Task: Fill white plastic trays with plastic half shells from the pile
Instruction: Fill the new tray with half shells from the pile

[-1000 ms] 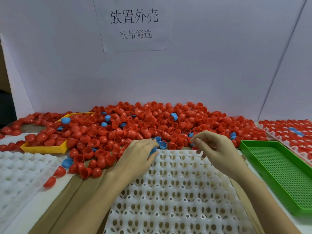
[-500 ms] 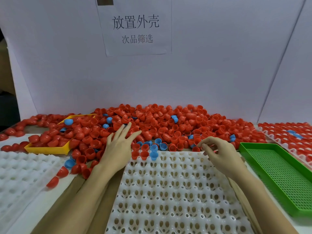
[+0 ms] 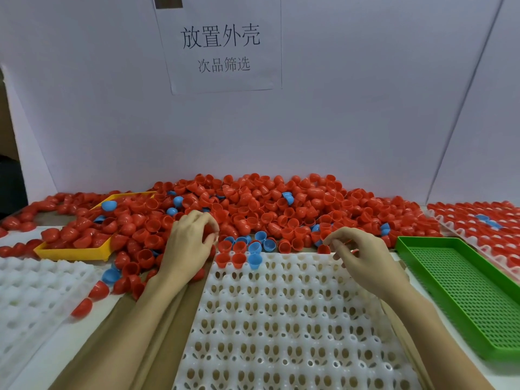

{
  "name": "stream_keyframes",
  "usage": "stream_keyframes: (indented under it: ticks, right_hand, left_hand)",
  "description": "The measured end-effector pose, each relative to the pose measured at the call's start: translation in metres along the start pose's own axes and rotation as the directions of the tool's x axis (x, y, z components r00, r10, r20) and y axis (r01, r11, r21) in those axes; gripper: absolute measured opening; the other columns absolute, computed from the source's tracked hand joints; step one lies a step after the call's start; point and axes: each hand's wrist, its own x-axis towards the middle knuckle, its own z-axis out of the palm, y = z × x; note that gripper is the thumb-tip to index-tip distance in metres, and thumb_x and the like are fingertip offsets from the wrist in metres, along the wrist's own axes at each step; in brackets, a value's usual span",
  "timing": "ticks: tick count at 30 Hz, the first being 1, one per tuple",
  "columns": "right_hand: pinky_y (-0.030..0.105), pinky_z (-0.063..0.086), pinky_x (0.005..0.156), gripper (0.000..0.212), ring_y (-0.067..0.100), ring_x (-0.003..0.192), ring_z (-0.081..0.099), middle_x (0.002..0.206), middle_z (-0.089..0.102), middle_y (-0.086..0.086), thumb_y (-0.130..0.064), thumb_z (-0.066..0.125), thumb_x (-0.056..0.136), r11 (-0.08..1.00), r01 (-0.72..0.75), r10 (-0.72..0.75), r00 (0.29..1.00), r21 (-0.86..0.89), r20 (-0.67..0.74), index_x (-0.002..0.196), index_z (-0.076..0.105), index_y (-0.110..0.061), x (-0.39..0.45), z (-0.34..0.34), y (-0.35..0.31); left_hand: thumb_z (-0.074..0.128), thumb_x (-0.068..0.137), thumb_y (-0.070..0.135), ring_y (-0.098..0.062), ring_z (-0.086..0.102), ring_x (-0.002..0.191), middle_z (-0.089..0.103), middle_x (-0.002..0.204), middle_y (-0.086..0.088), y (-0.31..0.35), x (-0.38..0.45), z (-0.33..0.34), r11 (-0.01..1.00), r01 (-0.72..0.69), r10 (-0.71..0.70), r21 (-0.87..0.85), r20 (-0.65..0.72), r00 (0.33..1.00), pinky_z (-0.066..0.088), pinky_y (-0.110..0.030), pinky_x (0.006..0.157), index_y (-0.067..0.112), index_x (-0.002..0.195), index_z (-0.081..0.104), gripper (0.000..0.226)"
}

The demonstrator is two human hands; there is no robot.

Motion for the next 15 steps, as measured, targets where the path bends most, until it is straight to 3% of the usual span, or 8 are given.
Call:
stream_keyframes:
  ticks: [2, 3, 6, 8, 11, 13, 15]
  right_hand:
    - [0.025, 0.060, 0.071, 0.025, 0.008, 0.082, 0.071, 0.094, 0.074, -0.010, -0.005, 0.060, 0.103, 0.996, -0.011, 0.010, 1.000, 0.083, 0.016, 0.099, 0.078, -0.022, 0.000, 0.000, -0.002]
    - [0.026, 0.061, 0.070, 0.025, 0.011, 0.082, 0.072, 0.094, 0.076, -0.005, -0.006, 0.060, 0.103, 0.978, -0.040, 0.034, 0.999, 0.206, 0.033, 0.099, 0.079, -0.022, 0.000, -0.001, -0.005]
    - [0.028, 0.062, 0.077, 0.018, 0.023, 0.097, 0.076, 0.109, 0.078, 0.007, -0.020, 0.067, 0.101, 0.747, -0.153, 0.055, 0.984, 0.647, 0.169, 0.113, 0.079, -0.028, -0.003, -0.005, -0.020]
    - [0.033, 0.061, 0.089, 0.036, 0.026, 0.112, 0.074, 0.125, 0.074, 0.010, -0.032, 0.069, 0.100, 0.611, -0.192, -0.074, 0.952, 0.768, 0.297, 0.135, 0.066, -0.036, -0.006, -0.004, -0.029]
    - [0.038, 0.058, 0.101, 0.050, 0.030, 0.122, 0.070, 0.136, 0.069, 0.009, -0.034, 0.069, 0.102, 0.625, -0.154, -0.260, 0.883, 0.765, 0.390, 0.150, 0.052, -0.039, -0.011, 0.002, -0.037]
    - [0.033, 0.058, 0.102, 0.043, 0.025, 0.118, 0.072, 0.136, 0.069, 0.000, -0.034, 0.072, 0.100, 0.716, -0.095, -0.231, 0.903, 0.691, 0.363, 0.142, 0.062, -0.037, -0.014, 0.003, -0.039]
    - [0.023, 0.057, 0.098, 0.035, 0.022, 0.110, 0.076, 0.132, 0.070, -0.007, -0.030, 0.075, 0.097, 0.740, -0.086, -0.180, 0.930, 0.667, 0.320, 0.132, 0.070, -0.035, -0.014, 0.000, -0.039]
  left_hand:
    - [0.075, 0.086, 0.003, -0.016, 0.063, 0.096, 0.065, 0.099, 0.007, 0.011, 0.001, -0.009, 0.989, 0.023, -0.029, -0.146, -0.041, 0.999, 0.051, -0.042, 0.096, 0.019, 0.089, 0.066, 0.018]
    - [0.076, 0.086, 0.002, -0.014, 0.065, 0.096, 0.067, 0.098, 0.007, 0.020, 0.000, -0.014, 0.962, 0.044, -0.056, -0.269, -0.037, 0.998, 0.054, -0.038, 0.094, 0.018, 0.090, 0.067, 0.019]
    - [0.078, 0.085, 0.001, -0.009, 0.068, 0.094, 0.070, 0.099, 0.009, 0.057, -0.012, -0.027, 0.841, 0.048, -0.041, -0.539, 0.024, 0.999, 0.055, -0.020, 0.086, 0.025, 0.089, 0.067, 0.026]
    - [0.078, 0.085, 0.003, -0.011, 0.069, 0.100, 0.069, 0.104, 0.012, 0.083, -0.021, -0.030, 0.798, -0.016, 0.074, -0.602, 0.072, 0.995, 0.053, -0.017, 0.089, 0.026, 0.090, 0.067, 0.027]
    - [0.075, 0.084, 0.003, -0.013, 0.067, 0.099, 0.062, 0.107, 0.013, 0.110, -0.032, -0.025, 0.829, -0.242, 0.319, -0.504, 0.072, 0.945, 0.055, -0.020, 0.087, 0.021, 0.092, 0.064, 0.022]
    - [0.071, 0.085, 0.006, -0.008, 0.064, 0.098, 0.058, 0.114, 0.011, 0.114, -0.037, -0.019, 0.837, -0.426, 0.473, -0.343, 0.061, 0.879, 0.053, -0.020, 0.084, 0.019, 0.094, 0.063, 0.018]
    - [0.070, 0.088, 0.006, -0.007, 0.061, 0.107, 0.056, 0.121, 0.008, 0.112, -0.040, -0.014, 0.826, -0.474, 0.519, -0.306, 0.083, 0.851, 0.052, -0.021, 0.091, 0.017, 0.098, 0.064, 0.016]
